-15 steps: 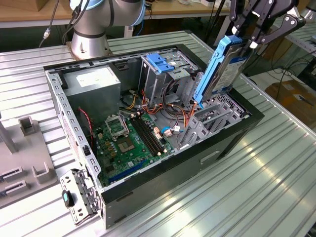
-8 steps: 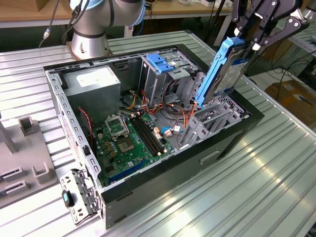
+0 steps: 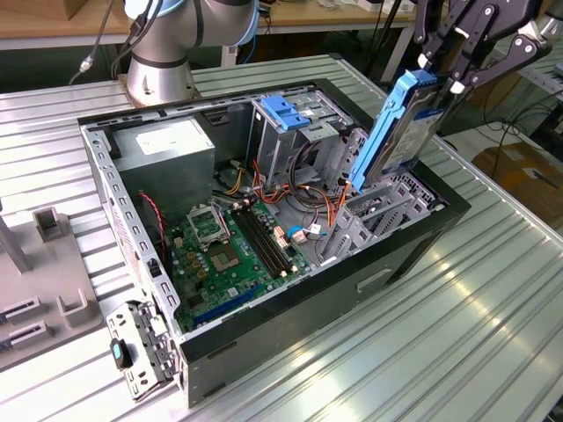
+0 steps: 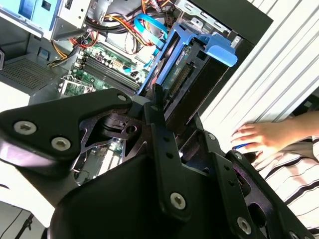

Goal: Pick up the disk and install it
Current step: 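Pick up the disk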

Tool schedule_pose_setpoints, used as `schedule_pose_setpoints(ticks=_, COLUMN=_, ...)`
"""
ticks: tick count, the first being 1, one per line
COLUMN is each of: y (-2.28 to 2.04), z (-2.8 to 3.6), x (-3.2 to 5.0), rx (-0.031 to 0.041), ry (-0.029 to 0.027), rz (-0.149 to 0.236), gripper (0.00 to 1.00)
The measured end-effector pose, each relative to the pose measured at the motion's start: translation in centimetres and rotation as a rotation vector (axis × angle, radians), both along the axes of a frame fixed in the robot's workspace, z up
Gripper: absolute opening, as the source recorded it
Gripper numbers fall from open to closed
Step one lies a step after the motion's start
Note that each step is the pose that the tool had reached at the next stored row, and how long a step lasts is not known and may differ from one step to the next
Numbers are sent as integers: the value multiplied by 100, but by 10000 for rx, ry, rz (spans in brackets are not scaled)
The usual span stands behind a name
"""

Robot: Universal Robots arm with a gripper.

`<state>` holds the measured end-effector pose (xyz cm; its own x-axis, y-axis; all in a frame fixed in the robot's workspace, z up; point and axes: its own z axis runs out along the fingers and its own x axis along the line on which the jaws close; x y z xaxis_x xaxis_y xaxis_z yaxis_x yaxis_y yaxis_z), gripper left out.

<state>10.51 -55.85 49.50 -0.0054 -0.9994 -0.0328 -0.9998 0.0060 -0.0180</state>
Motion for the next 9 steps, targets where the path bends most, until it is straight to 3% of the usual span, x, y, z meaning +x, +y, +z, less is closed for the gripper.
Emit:
schedule_pose_setpoints(ticks=2, y=-16, z=-23, x=6, rx=-2, ry=0, rz=0, gripper=35)
schedule_pose_setpoints(ticks=6, y=-99, z=-90, x=17, rx=1, ry=0, rz=0, gripper=35)
schedule_pose_setpoints(ticks=9, y=-114, z=-144, x=22, rx=-2, ry=0, rz=0, gripper=35)
